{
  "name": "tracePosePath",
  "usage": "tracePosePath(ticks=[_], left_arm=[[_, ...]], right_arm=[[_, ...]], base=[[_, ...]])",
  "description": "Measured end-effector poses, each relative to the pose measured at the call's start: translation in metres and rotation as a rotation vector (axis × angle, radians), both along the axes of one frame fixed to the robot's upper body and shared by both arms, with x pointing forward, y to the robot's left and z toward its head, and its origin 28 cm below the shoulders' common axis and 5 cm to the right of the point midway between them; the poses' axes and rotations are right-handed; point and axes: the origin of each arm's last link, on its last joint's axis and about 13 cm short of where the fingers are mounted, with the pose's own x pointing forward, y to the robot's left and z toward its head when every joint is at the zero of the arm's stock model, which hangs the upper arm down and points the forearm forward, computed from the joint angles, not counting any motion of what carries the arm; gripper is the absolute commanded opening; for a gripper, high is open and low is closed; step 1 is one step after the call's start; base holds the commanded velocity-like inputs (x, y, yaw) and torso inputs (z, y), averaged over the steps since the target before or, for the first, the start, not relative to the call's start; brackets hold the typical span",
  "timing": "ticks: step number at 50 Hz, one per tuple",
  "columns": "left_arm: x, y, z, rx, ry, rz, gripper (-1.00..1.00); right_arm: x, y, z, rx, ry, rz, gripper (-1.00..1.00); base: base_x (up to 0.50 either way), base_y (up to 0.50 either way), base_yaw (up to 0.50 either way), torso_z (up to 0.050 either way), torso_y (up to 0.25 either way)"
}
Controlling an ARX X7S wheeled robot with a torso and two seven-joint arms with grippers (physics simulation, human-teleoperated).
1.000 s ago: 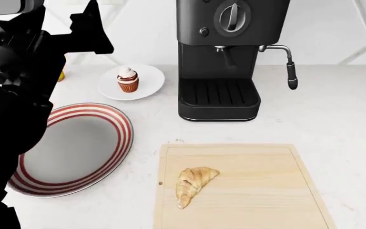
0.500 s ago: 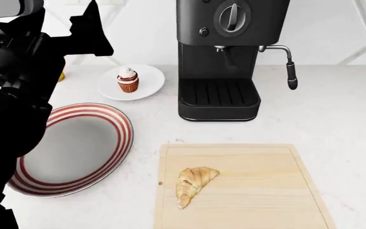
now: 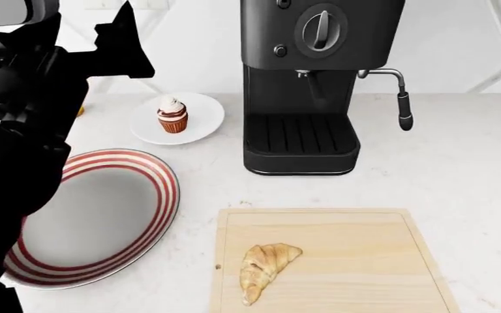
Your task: From the different types of pastries on the counter, select a croissant and place it on the cutting board. Then retrieve a jar of jam from the cabinet and place it alongside the croissant on the cutting board.
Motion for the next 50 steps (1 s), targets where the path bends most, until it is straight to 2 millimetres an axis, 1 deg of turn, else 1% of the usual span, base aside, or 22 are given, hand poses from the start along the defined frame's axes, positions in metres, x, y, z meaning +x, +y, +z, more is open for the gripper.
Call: tracePosePath(ticks=[13,31,42,50], left_arm=[[-0.002,0.000,0.000,-0.002,0.000,-0.014,1.00],[0.007,0.004,-0.004,-0.019,0.023,-0.014,1.00],[0.010,0.005,-0.005,-0.022,0.029,-0.009,1.00],[0.010,0.004,-0.004,-0.018,0.026,-0.008,1.00]], right_arm=[[-0.002,-0.001,0.000,0.001,0.004,-0.010,-1.00],[0.001,0.011,0.007,-0.099,0.017,-0.102,-1.00],[-0.010,0.017,0.025,-0.128,-0.069,-0.106,-1.00],[-0.014,0.021,0.032,-0.146,-0.122,-0.095,-1.00]], base=[[0.00,0.00,0.00,0.000,-0.004],[0.00,0.00,0.00,0.000,-0.003],[0.00,0.00,0.00,0.000,0.000],[-0.46,-0.03,0.00,0.000,0.000]])
